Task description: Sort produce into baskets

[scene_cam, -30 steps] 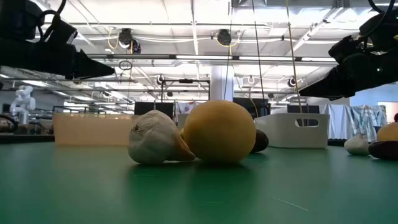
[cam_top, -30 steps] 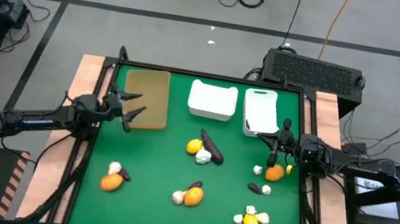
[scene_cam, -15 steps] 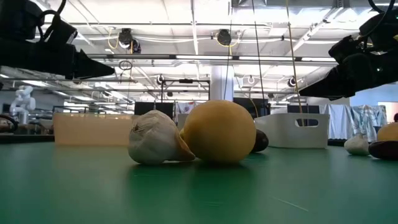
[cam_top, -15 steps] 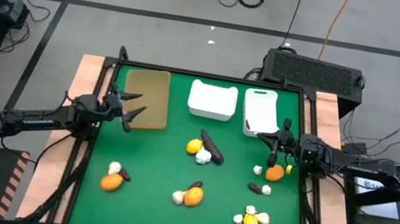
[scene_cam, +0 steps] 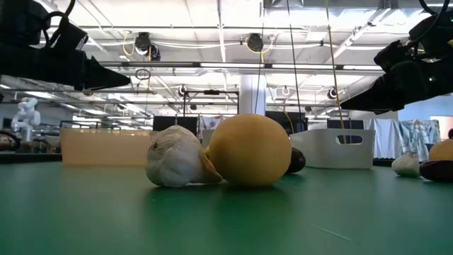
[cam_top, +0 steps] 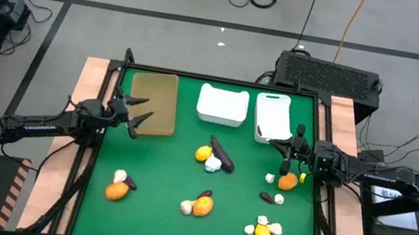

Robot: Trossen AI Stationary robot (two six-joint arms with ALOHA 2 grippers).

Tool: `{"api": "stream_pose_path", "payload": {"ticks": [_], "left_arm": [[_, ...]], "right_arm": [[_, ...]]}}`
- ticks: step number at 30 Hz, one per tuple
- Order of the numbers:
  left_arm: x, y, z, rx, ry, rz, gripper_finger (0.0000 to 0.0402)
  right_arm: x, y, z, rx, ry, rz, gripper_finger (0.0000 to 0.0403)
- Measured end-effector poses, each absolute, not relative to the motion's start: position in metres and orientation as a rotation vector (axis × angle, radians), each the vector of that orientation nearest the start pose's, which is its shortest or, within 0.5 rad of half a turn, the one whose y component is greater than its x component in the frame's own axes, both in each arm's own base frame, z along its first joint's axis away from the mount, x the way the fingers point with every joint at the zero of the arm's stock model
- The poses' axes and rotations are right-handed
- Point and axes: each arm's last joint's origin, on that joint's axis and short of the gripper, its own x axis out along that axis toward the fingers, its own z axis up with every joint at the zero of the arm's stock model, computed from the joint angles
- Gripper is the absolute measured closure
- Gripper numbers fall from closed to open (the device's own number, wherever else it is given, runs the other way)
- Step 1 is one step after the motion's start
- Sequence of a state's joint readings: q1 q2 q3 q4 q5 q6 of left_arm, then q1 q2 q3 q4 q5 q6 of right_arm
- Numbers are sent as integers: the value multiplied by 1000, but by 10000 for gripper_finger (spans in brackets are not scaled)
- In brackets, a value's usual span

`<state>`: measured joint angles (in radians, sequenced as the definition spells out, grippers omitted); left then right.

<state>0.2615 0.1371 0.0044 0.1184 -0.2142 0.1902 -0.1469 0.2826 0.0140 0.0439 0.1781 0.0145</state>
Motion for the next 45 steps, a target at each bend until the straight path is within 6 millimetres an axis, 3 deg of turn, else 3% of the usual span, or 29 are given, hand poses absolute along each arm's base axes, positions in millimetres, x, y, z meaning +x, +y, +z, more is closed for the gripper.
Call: {"api": "stream_pose_path", "payload": {"ticks": [26,29,34,37,45], "left_arm": [[100,33,165,183,58,473,162],[101,32,165,-9,11,439,162],[101,31,166,-321,-60,405,162],[101,31,165,-479,-85,396,162],[100,33,161,-534,-74,474,162]], "right_arm": [[110,-22,149,-14,227,-323,403],[111,-22,149,48,212,-330,403],[112,-22,155,349,98,-354,403],[112,-22,160,425,30,-348,403],[113,-20,173,475,-108,-276,403]]}}
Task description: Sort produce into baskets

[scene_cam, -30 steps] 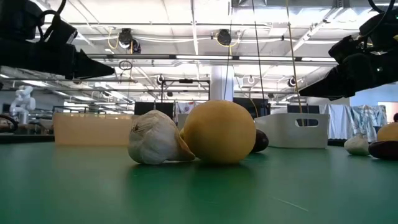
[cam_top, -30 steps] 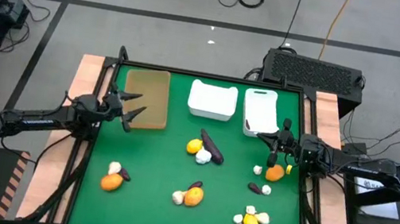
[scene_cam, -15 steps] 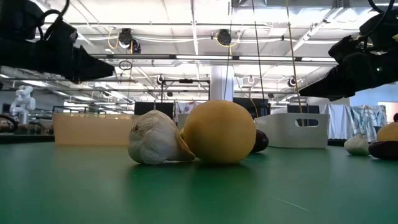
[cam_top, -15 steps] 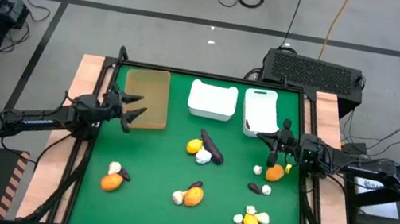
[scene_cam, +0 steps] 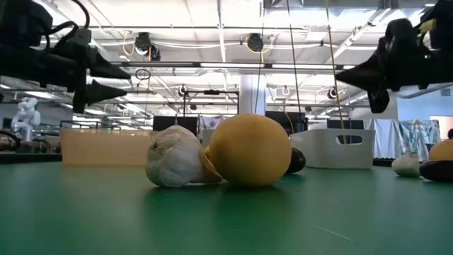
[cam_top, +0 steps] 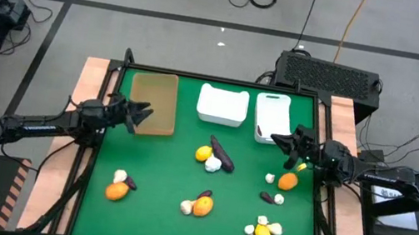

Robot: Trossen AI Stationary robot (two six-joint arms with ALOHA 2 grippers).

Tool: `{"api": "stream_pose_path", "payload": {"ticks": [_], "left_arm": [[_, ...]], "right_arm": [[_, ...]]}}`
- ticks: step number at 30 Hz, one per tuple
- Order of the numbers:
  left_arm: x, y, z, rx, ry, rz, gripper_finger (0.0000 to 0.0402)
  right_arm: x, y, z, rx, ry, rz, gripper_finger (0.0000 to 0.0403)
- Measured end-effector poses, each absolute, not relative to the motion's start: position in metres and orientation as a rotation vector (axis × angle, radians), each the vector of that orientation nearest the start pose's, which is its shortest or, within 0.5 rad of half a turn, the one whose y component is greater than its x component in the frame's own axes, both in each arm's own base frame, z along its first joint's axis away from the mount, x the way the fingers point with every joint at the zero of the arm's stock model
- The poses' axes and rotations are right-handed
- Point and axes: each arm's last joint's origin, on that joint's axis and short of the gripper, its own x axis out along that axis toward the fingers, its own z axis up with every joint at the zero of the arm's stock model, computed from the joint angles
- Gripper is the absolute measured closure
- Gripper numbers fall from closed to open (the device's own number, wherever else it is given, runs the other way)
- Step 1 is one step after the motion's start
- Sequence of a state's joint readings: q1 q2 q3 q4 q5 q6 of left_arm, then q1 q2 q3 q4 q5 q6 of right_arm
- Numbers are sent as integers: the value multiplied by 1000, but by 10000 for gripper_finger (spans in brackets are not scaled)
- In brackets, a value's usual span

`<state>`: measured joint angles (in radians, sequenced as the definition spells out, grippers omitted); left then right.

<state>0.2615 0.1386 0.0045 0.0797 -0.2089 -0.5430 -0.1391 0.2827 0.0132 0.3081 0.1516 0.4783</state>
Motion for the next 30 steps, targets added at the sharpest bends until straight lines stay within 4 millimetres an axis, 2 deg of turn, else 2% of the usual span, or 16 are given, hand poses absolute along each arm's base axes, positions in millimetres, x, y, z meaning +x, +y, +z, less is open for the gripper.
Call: {"api": "stream_pose_path", "payload": {"ticks": [7,11,16,21,26,30], "left_arm": [[104,26,166,-498,2,227,162],[108,24,192,-443,-18,172,162],[125,22,212,-372,70,159,162],[160,17,229,-305,205,146,162],[211,9,244,-145,350,104,162],[249,4,245,3,472,102,162]], "right_arm": [[113,-17,181,451,-178,-230,403],[114,-14,185,404,-199,-171,403],[118,-12,187,362,-215,-142,403],[122,-10,186,323,-198,-125,403],[126,-9,186,305,-197,-119,403],[127,-12,184,306,-202,-237,403]]}}
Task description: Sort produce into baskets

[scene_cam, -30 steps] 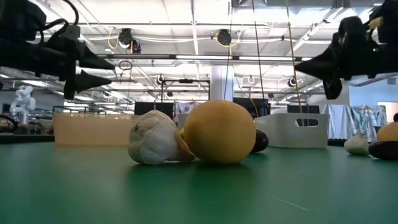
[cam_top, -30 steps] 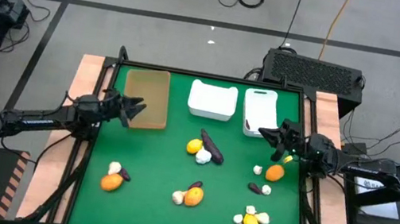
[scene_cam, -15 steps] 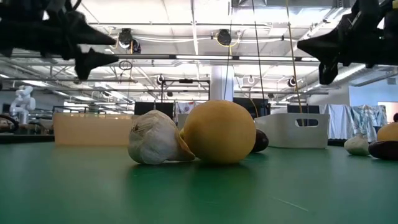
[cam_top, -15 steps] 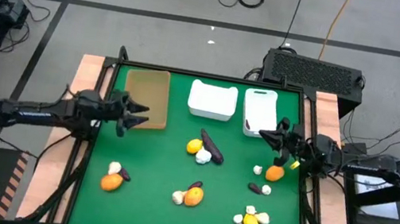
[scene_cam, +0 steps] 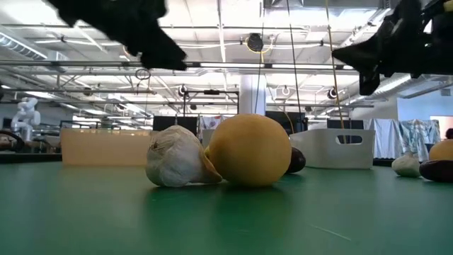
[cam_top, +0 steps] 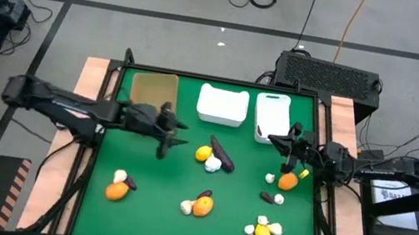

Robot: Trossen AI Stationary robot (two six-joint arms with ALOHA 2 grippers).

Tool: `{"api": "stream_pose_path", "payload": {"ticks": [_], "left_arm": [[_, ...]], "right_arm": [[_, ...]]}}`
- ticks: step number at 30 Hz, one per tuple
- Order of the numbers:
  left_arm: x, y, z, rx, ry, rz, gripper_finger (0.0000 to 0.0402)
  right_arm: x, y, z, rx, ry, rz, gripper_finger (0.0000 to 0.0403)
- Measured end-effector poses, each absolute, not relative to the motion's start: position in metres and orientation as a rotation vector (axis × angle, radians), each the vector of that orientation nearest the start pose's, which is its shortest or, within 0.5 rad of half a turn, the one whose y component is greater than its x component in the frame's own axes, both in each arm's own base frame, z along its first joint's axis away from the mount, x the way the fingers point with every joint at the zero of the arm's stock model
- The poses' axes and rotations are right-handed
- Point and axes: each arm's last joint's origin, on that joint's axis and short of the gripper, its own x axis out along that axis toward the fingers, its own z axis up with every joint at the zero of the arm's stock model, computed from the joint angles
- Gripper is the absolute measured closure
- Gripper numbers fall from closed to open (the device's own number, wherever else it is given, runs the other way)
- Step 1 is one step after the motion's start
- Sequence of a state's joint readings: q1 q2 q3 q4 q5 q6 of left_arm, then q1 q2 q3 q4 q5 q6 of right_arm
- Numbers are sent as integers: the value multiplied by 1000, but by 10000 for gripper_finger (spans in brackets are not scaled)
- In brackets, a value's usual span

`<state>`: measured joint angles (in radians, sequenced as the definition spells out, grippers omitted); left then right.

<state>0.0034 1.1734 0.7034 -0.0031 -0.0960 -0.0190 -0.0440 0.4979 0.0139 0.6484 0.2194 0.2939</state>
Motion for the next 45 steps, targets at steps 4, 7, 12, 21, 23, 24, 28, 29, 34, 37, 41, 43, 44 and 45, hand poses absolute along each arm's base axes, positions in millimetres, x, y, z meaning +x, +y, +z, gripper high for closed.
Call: {"api": "stream_pose_path", "payload": {"ticks": [4,7,12,21,23,24,28,29,34,37,41,43,44,45], "left_arm": [[281,-2,248,64,502,67,162],[296,-5,242,71,542,48,162],[314,-7,228,76,598,42,162],[339,-10,205,135,710,35,131],[344,-10,203,136,752,34,117],[347,-10,201,132,774,35,110],[356,-10,202,37,822,78,83],[358,-10,203,18,833,87,78],[360,-8,202,-51,861,125,61],[363,-7,194,-48,874,127,59],[366,-7,177,-28,923,121,58],[369,-7,172,-17,930,116,59],[370,-7,168,-2,941,116,58],[371,-7,164,8,946,121,58]], "right_arm": [[128,-12,191,317,-226,-248,403],[132,-10,198,307,-220,-178,403],[144,-1,205,268,-155,-26,403],[180,16,214,192,-29,45,360],[189,19,216,172,-3,57,342],[194,21,217,159,7,62,332],[209,29,217,104,47,84,293],[212,30,216,95,59,88,283],[224,32,215,72,85,11,244],[230,32,214,68,97,-9,229],[233,33,217,68,93,-6,217],[233,33,216,66,94,-6,215],[233,33,217,66,93,-6,215],[233,33,217,66,92,-6,215]]}}
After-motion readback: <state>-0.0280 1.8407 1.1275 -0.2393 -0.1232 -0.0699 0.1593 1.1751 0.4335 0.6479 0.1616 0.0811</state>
